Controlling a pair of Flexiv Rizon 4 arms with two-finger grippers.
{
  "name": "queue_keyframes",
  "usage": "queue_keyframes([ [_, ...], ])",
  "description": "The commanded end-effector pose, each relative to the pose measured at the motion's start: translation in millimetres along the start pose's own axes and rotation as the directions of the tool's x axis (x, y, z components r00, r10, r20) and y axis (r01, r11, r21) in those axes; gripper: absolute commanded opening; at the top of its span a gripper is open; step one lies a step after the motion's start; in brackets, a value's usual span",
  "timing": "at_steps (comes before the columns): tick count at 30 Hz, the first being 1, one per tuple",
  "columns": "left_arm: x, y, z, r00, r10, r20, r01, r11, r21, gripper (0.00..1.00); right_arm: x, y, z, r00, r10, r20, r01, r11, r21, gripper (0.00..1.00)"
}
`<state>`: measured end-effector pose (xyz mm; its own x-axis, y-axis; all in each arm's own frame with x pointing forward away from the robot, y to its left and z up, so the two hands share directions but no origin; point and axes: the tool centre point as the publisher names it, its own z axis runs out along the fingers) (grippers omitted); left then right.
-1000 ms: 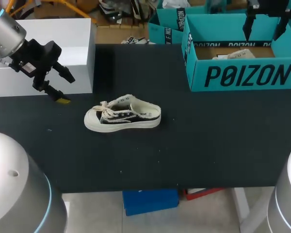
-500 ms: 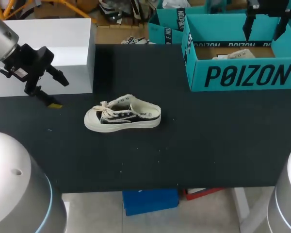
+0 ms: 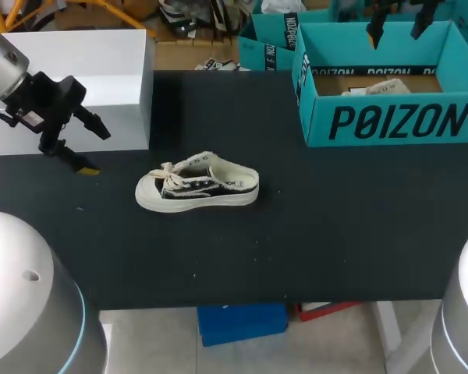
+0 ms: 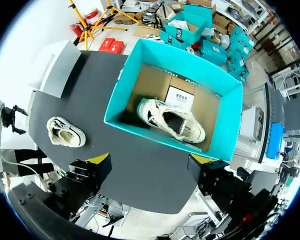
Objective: Take the shoe out of the shoebox, open the shoe tongue, remove and reinsert the insole, then place the shoe into the shoebox
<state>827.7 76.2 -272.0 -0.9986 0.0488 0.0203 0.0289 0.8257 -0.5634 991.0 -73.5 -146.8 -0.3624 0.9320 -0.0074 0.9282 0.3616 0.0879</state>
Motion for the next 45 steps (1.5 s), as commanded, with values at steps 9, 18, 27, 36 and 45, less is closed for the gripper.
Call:
queue_keyframes([
  [9, 1.1, 1, 0, 1.0, 0.002, 0.003, -0.002, 1.0, -0.001, 1.0, 68.0, -37.3, 5, 0.588, -0.808, -0.009, 0.78, 0.57, -0.258, 1.0],
  [18, 1.1, 1, 0, 1.0, 0.002, 0.003, -0.002, 1.0, -0.001, 1.0, 68.0, -37.3, 5, 0.588, -0.808, -0.009, 0.78, 0.57, -0.258, 1.0],
  [27, 1.1, 1, 0, 1.0, 0.002, 0.003, -0.002, 1.0, -0.001, 1.0, 68.0, -37.3, 5, 0.588, -0.808, -0.009, 0.78, 0.57, -0.258, 1.0],
  [36, 1.1, 1, 0, 1.0, 0.002, 0.003, -0.002, 1.0, -0.001, 1.0, 19.4, -59.2, 111, 0.278, -0.947, 0.161, 0.935, 0.228, -0.272, 1.0],
  [45, 1.1, 1, 0, 1.0, 0.002, 0.003, -0.002, 1.0, -0.001, 1.0, 34.1, -99.3, 101, 0.202, -0.941, 0.27, 0.959, 0.134, -0.251, 1.0],
])
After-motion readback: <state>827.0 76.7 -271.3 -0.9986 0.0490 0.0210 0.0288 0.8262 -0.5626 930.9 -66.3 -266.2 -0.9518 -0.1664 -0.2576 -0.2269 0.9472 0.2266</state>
